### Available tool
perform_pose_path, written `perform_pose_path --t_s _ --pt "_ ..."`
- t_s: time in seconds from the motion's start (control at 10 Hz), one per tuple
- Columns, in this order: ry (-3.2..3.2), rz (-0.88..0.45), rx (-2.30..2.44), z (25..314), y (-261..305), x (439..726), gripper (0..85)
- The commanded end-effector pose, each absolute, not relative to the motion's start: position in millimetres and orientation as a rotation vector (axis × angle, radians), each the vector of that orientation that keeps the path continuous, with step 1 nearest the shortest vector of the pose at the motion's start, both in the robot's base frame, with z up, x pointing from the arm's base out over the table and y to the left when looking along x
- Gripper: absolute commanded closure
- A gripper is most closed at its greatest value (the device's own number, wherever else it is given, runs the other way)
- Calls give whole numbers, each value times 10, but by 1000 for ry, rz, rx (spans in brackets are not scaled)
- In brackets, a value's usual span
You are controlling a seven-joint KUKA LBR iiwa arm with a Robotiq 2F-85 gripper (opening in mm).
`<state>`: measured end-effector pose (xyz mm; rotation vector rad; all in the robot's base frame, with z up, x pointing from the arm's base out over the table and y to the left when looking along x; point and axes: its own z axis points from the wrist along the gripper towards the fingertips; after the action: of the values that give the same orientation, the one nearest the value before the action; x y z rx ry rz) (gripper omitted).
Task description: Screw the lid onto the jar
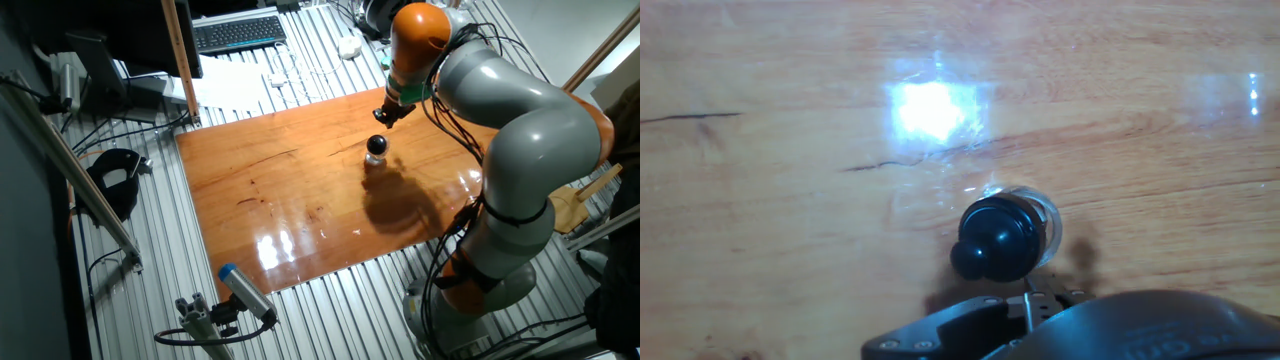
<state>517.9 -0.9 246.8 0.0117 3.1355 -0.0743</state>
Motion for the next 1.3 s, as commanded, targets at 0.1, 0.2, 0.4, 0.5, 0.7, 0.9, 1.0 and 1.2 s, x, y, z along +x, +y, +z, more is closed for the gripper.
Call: perform_pose_path --t_s 0.1,0.2,0.4,0.5,0.7,0.9,1.0,1.2 --pt "3177 -90 3 2468 -12 5179 850" --pt "3163 -129 -16 2468 -12 5179 850" --pt "3171 -206 -41 2468 -12 5179 850" --pt "3166 -225 -60 2468 -12 5179 850" --pt "3137 -345 -180 2468 -12 5179 850" --pt "3124 -383 -234 2468 -12 5179 850" --pt "3119 -383 -241 2468 -12 5179 850" --pt "3140 -316 -189 2468 -12 5179 850"
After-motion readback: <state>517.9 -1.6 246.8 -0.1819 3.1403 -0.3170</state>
